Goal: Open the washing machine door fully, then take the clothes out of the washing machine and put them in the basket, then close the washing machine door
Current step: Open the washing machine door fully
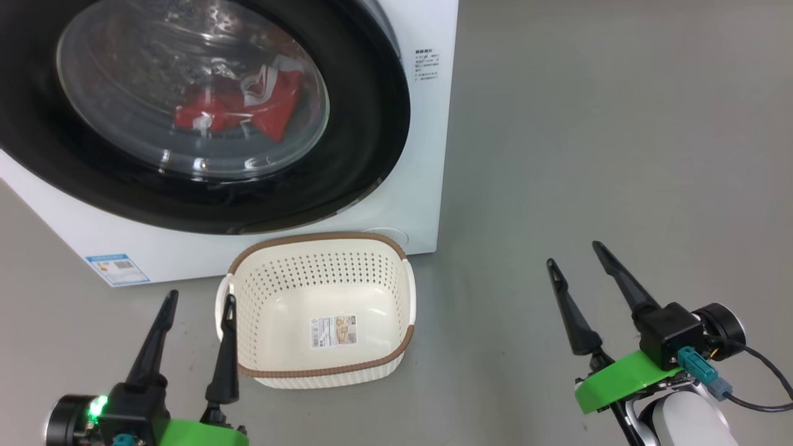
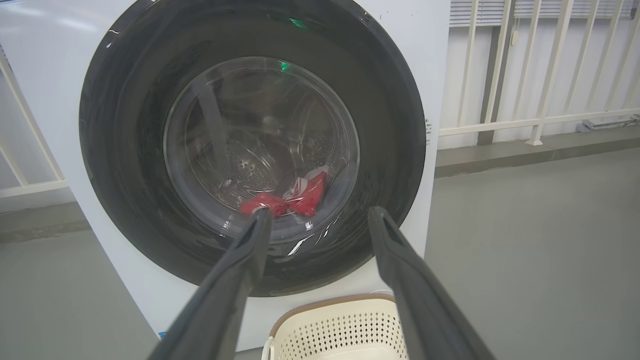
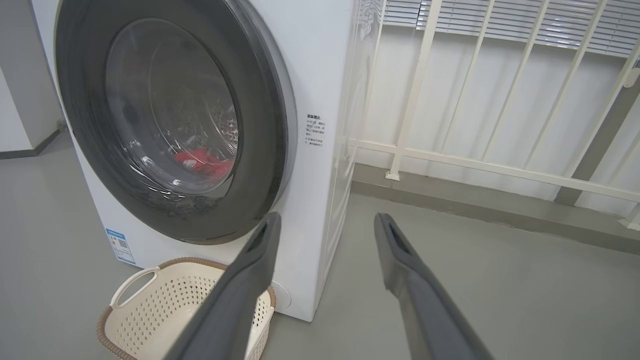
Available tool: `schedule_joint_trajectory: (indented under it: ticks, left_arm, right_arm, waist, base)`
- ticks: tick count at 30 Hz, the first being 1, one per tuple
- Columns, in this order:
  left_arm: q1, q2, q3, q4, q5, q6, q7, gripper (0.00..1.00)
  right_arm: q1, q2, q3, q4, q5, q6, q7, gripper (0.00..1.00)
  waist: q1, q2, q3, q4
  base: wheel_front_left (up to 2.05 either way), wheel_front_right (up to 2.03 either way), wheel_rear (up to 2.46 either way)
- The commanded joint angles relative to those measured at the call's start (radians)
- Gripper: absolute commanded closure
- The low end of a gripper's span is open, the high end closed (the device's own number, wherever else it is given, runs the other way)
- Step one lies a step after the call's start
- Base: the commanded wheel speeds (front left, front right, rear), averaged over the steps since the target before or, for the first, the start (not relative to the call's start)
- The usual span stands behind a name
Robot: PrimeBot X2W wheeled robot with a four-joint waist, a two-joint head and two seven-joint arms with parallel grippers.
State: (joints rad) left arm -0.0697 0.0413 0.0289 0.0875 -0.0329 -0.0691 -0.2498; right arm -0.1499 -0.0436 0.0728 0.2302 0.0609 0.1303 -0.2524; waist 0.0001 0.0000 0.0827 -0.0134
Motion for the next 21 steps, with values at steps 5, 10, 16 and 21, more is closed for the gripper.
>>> schedule_joint_trajectory:
  ticks: [5,10,16,21]
  left_arm:
    - [-0.048,0.012,0.019,-0.041,0.009,0.013,-0.012,0.0]
    - [-0.064,0.011,0.009,-0.051,0.008,0.015,-0.012,0.0]
    - [-0.086,0.011,-0.002,-0.063,0.005,0.017,-0.012,0.0]
    - [-0.105,0.01,-0.014,-0.071,-0.001,0.017,-0.012,0.0]
  right_arm:
    - [-0.065,-0.007,0.024,-0.002,0.041,0.0,-0.009,1.0]
    - [-0.112,-0.007,0.036,0.049,0.119,0.0,-0.009,1.0]
    - [-0.195,-0.007,0.031,0.109,0.319,0.0,-0.009,1.0]
    - [-0.281,-0.007,0.033,0.142,0.472,0.0,-0.009,1.0]
  waist:
    - [-0.0001,0.0,0.025,0.014]
    - [-0.0001,0.0,0.056,0.028]
    - [-0.0001,0.0,0.103,0.05]
    - [-0.0001,0.0,0.139,0.073]
  base:
    - [0.0,0.0,0.0]
    - [0.0,0.0,0.0]
    - [0.0,0.0,0.0]
    - [0.0,0.0,0.0]
